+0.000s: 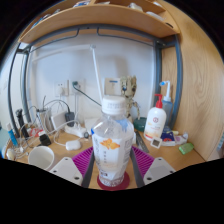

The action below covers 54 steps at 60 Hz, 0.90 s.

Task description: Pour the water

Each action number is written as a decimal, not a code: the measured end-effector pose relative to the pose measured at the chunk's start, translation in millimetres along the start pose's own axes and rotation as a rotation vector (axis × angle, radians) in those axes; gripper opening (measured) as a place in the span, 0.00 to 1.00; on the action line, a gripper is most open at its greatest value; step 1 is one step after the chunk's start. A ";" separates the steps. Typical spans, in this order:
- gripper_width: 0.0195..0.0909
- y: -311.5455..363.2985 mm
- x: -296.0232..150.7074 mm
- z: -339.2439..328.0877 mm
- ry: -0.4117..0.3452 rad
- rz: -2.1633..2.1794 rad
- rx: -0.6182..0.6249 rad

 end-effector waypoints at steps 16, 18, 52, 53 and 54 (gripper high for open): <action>0.80 10.7 39.8 -60.0 0.186 -0.036 -0.071; 0.80 10.9 39.9 -75.2 0.208 -0.036 -0.087; 0.80 -24.8 -40.9 -206.6 0.217 -0.011 -0.189; 0.80 -26.2 -41.3 -207.1 0.218 -0.015 -0.188; 0.80 -27.9 -41.5 -207.5 0.218 -0.021 -0.187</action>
Point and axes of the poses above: the point between the fingertips, and its own axes, seen from behind it with the camera up: y to the left, x down, z forward, the way the camera looks, the point moved 6 cm from there along -z, backward, against the way the camera looks, and after that the axes turned 13 degrees about -z, right-handed, at the moved point
